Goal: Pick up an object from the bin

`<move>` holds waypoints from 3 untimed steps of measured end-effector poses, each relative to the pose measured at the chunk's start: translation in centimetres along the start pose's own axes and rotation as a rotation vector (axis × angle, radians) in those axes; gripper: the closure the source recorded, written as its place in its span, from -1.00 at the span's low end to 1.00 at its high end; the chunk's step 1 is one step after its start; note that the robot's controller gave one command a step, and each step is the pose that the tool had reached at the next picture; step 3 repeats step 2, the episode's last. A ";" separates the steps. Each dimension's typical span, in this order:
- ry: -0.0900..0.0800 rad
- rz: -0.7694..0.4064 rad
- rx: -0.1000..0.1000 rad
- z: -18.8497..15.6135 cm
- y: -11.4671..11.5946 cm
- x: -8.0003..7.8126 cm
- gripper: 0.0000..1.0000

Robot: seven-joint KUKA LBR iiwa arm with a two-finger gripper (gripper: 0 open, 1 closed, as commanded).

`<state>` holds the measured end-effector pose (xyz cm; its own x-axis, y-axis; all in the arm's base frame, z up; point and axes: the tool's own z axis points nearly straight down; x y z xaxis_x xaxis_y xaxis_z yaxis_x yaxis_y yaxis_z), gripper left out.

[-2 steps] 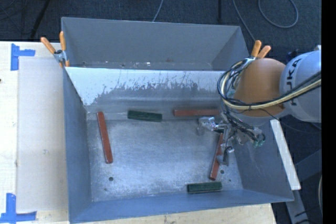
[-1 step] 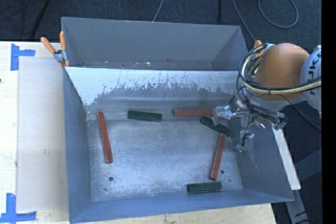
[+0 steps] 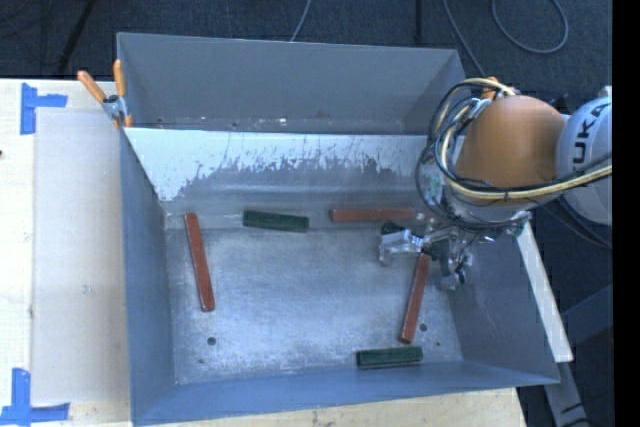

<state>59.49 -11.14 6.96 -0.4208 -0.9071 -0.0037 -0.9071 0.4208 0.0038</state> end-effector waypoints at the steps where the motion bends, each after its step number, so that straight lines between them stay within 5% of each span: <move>1: 0.001 0.004 0.002 0.0 -0.1 0.2 1.00; 2: 0.003 -0.232 0.009 -14.3 2.1 3.3 1.00; 3: 0.003 -0.232 0.009 -14.3 2.1 3.3 1.00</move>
Offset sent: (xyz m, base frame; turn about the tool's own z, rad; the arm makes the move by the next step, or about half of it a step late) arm 0.0000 0.0000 0.0000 0.0000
